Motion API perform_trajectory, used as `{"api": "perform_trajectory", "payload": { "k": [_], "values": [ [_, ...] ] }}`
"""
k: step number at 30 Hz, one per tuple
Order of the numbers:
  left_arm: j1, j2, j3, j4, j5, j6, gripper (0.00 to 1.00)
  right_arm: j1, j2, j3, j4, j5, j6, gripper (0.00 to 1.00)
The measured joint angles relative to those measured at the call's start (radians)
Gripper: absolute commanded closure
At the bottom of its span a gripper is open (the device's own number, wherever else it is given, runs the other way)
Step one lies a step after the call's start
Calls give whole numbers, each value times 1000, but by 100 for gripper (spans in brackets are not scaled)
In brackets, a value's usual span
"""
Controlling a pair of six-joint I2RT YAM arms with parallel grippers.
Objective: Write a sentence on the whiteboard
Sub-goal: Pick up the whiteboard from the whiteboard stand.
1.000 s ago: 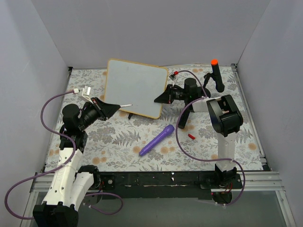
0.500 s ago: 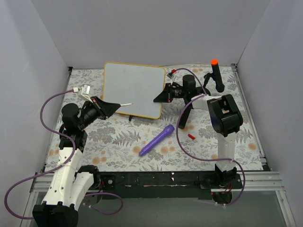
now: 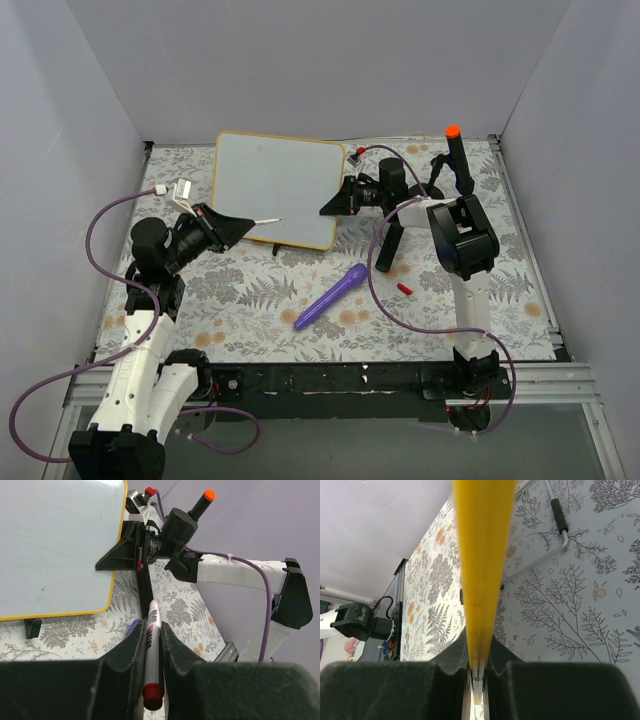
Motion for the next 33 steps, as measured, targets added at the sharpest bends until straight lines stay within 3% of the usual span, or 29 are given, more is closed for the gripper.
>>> {"api": "perform_trajectory", "payload": {
  "k": [6, 7, 10, 15, 20, 33],
  "values": [
    [0, 17, 0, 0, -1, 0, 100, 0, 37, 18, 37, -13, 17, 72],
    [0, 18, 0, 0, -1, 0, 100, 0, 37, 18, 40, -20, 14, 65],
    [0, 19, 0, 3, -1, -1, 100, 1, 37, 18, 45, -40, 11, 55],
    [0, 19, 0, 7, -1, -5, 100, 2, 37, 18, 51, -50, 3, 51],
    [0, 16, 0, 8, 0, -9, 100, 1, 37, 18, 33, -42, -16, 38],
    [0, 16, 0, 8, 0, -19, 100, -43, 57, 109, -29, -25, -12, 33]
  ]
}}
